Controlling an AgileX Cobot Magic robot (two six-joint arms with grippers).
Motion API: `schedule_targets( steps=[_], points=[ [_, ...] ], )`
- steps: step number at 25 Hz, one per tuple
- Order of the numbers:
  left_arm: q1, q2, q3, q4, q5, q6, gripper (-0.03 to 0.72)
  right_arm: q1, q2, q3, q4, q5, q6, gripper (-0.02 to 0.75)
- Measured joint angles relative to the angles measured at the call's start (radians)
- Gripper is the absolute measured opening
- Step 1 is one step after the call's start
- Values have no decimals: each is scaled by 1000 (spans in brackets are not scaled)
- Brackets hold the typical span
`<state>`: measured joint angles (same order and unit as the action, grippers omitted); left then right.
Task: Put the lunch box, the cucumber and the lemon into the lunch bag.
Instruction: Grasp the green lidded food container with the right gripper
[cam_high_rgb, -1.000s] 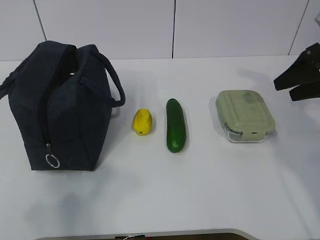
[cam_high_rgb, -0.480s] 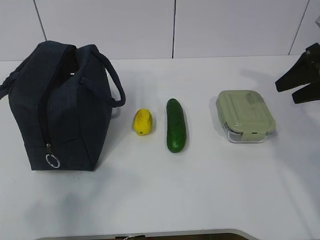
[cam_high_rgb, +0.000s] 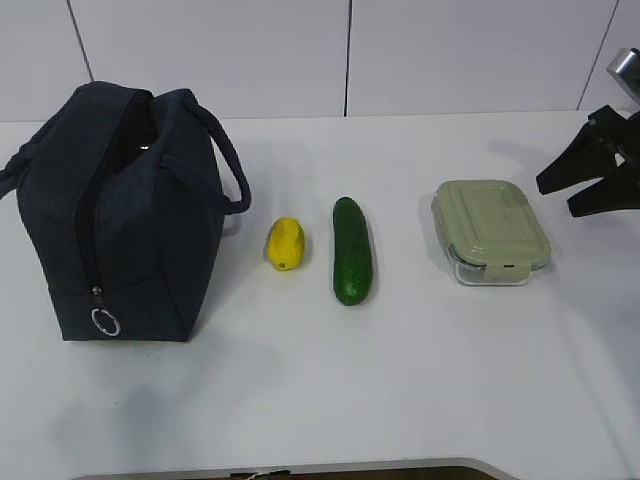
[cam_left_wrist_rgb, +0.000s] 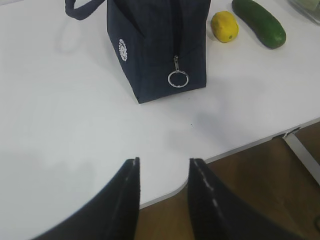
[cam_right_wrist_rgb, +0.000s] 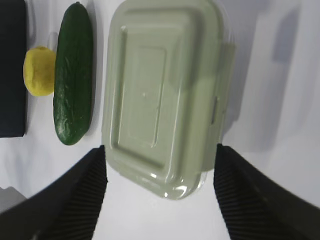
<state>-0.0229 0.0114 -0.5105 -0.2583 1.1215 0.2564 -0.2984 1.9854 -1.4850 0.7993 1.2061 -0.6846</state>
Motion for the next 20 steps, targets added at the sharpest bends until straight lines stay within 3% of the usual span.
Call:
schedule_targets(
  steps=[20],
  points=[
    [0,0,0,0,0,0,239,0,128,-22,97,-2,-118,533]
  ],
)
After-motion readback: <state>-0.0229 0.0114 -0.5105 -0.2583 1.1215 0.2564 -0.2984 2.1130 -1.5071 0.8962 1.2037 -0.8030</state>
